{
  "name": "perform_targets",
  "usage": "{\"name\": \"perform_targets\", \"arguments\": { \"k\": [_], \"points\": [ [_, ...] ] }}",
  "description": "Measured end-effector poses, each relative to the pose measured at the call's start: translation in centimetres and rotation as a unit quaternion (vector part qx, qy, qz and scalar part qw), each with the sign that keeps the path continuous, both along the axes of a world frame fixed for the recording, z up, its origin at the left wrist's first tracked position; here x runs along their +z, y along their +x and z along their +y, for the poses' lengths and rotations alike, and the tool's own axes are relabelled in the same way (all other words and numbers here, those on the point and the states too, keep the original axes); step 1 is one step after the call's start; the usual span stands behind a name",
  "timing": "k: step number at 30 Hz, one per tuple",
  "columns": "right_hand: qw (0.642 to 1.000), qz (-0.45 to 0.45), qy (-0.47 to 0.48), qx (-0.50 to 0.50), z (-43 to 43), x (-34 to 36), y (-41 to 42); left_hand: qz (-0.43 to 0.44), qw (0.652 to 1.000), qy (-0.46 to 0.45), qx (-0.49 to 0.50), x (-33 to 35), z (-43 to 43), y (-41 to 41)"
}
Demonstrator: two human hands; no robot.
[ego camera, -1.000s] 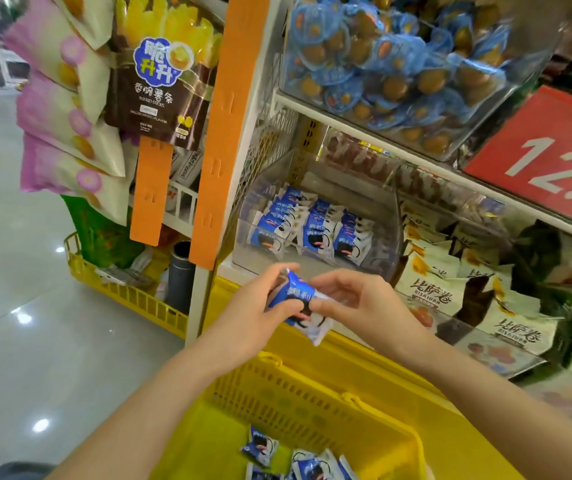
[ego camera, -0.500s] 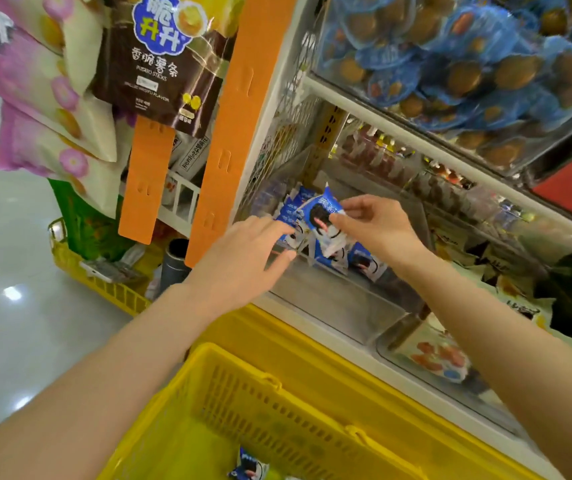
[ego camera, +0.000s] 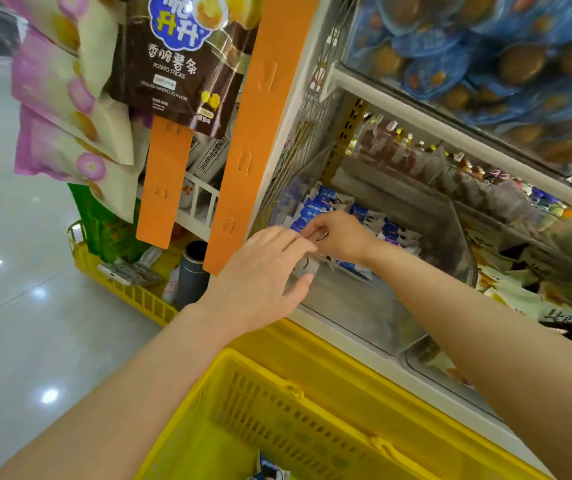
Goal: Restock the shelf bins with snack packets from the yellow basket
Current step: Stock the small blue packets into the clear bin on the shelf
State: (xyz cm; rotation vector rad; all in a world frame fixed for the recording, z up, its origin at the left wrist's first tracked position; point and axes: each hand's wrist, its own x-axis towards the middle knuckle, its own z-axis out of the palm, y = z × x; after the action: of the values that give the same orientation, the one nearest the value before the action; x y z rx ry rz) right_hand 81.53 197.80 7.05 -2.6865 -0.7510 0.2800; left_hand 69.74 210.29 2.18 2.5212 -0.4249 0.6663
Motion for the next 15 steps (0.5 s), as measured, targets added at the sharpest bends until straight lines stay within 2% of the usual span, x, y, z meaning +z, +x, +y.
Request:
{"name": "perform_targets", "arguments": {
  "k": [4, 8, 11, 13, 15],
  "points": [
    [0.997, -0.019, 0.061, -0.041, -1.1, 0.7, -1.5, 0.007, 1.0, 0.017, 0.017, 0.2, -0.8, -0.3],
    [0.987, -0.097, 0.111, -0.068, -4.0, 0.5, -5.9, 0.014, 0.999, 0.029, 0.042, 0.1, -1.5, -0.6],
    [0.99, -0.141, 0.023, -0.018, -6.9, -0.9, -10.1, 0.025, 0.997, 0.038, 0.059, -0.3, -2.4, -1.3],
    [0.976, -0.214, -0.047, 0.021, -8.7, -2.0, -12.3, 0.028, 0.997, 0.049, 0.061, -0.5, -2.9, -1.9],
    [0.966, -0.247, -0.062, 0.043, -10.2, -3.0, -13.9, 0.029, 0.997, 0.046, 0.052, -0.6, -3.4, -2.9]
  ]
}}
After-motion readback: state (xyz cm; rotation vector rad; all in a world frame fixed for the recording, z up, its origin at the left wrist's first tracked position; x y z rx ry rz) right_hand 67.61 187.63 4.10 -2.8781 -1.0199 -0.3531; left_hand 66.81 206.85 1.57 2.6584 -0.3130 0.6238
